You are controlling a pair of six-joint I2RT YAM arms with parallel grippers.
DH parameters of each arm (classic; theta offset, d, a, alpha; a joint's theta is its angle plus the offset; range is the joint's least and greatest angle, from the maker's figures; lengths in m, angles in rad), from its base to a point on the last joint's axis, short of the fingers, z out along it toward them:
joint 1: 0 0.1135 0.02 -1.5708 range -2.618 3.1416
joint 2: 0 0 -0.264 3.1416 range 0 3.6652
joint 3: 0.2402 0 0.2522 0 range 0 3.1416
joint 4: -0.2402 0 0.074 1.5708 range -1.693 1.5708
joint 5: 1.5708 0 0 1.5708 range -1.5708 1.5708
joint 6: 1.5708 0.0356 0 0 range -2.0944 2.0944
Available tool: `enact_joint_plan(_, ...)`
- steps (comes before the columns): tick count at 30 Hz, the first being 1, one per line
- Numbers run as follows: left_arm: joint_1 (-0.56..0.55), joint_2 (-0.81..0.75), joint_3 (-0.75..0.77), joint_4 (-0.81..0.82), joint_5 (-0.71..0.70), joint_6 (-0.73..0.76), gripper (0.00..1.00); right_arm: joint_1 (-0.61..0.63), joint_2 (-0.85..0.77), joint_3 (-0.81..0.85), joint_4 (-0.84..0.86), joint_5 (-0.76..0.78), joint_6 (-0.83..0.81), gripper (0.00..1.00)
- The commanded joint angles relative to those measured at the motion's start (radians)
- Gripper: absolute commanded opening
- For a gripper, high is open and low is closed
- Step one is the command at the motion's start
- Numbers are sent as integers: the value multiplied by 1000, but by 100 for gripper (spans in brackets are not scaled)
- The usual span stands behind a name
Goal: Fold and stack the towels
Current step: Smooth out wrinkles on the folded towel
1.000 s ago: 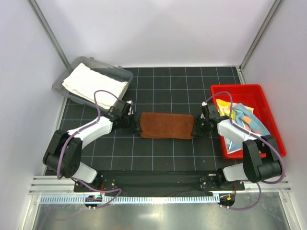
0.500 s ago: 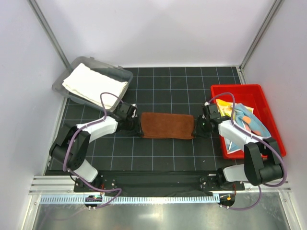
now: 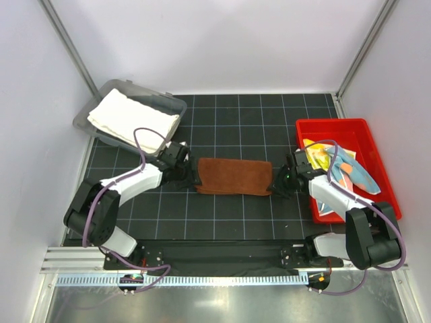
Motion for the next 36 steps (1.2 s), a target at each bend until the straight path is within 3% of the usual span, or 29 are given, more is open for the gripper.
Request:
enact_joint_plan(1,-1,23,30,21,-19,-31,54,-1,-5,-12,65,-8,64,39)
enact_joint_plan(8,-3,95,50,40,-15,-44,44,-1,-27,-18,66,30,57,15)
enact_joint_plan(13,-1,108,58,43,-22,-51,39,-1,-38,-7,44,44,40,10)
enact_joint_plan(17,-1,106,69,40,-19,-51,15,-2,-24,-12,55,39,37,4)
enact_joint_plan(21,-1,88,105,-44,-40,-51,0,-2,-15,28,26,46,20,1)
enact_joint_plan(27,-3,10,122,-115,-9,-54,0,-2,-7,118,-105,154,-46,1)
enact_joint_plan(36,-43,-11,-101,92,46,-118,0,-2,33,13,-28,208,-78,1)
